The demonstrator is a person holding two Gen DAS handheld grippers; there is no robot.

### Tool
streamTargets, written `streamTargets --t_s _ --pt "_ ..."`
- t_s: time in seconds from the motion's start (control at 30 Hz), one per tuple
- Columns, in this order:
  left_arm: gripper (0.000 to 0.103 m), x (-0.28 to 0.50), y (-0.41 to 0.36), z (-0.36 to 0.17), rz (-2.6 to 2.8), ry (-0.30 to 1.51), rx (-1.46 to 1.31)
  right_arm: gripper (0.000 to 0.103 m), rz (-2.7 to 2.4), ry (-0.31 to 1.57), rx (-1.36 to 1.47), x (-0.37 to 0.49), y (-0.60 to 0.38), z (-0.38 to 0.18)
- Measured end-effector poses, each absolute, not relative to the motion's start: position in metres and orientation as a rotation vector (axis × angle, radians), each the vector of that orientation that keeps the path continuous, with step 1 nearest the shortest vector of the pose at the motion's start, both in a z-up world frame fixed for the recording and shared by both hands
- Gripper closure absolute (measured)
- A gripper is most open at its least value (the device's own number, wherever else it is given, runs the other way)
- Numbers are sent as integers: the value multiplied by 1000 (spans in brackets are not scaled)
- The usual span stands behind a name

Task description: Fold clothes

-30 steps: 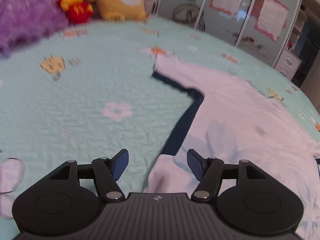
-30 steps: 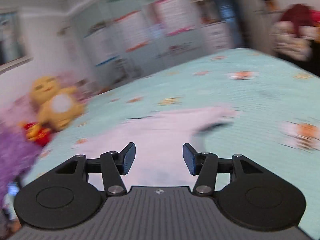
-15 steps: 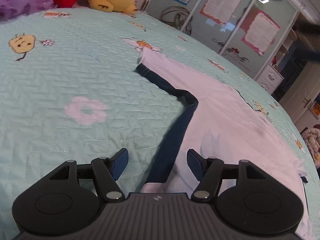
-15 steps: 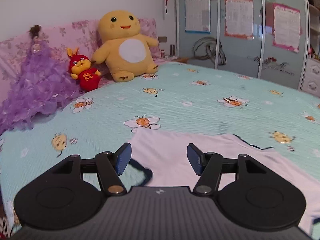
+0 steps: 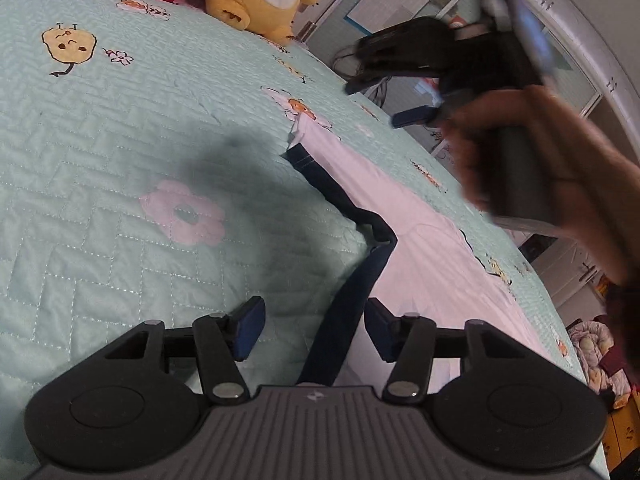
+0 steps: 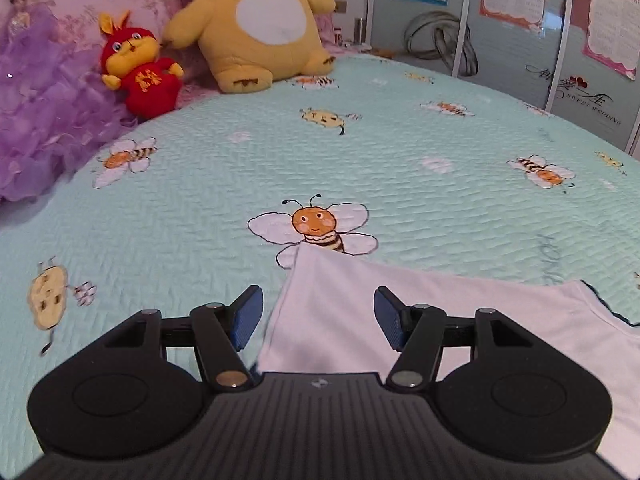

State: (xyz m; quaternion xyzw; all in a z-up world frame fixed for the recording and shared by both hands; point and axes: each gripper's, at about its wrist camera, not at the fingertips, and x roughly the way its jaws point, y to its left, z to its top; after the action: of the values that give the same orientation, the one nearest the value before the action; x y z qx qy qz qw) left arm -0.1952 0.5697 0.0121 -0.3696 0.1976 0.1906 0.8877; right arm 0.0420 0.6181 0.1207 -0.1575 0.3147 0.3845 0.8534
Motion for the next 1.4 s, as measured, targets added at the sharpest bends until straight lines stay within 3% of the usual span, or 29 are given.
streamTargets --t_s 0.43,0.6,0.63,0.73,0.83,1.13,1.4 --pt "45 -199 577 10 377 382 -807 41 740 667 -578 28 707 54" --pt "44 -203 579 8 366 376 -820 43 778 627 -344 51 656 72" --pt "44 -203 579 8 366 375 -820 48 748 633 -257 68 630 73" --pt "44 -202 578 8 370 374 -813 95 656 647 2 118 551 78" --pt "43 -202 576 8 378 372 -797 103 521 663 194 166 477 71" --pt "43 -198 573 7 390 363 -768 103 432 683 429 221 423 40" --pt "42 -197 572 7 387 360 -758 103 422 675 374 240 441 36"
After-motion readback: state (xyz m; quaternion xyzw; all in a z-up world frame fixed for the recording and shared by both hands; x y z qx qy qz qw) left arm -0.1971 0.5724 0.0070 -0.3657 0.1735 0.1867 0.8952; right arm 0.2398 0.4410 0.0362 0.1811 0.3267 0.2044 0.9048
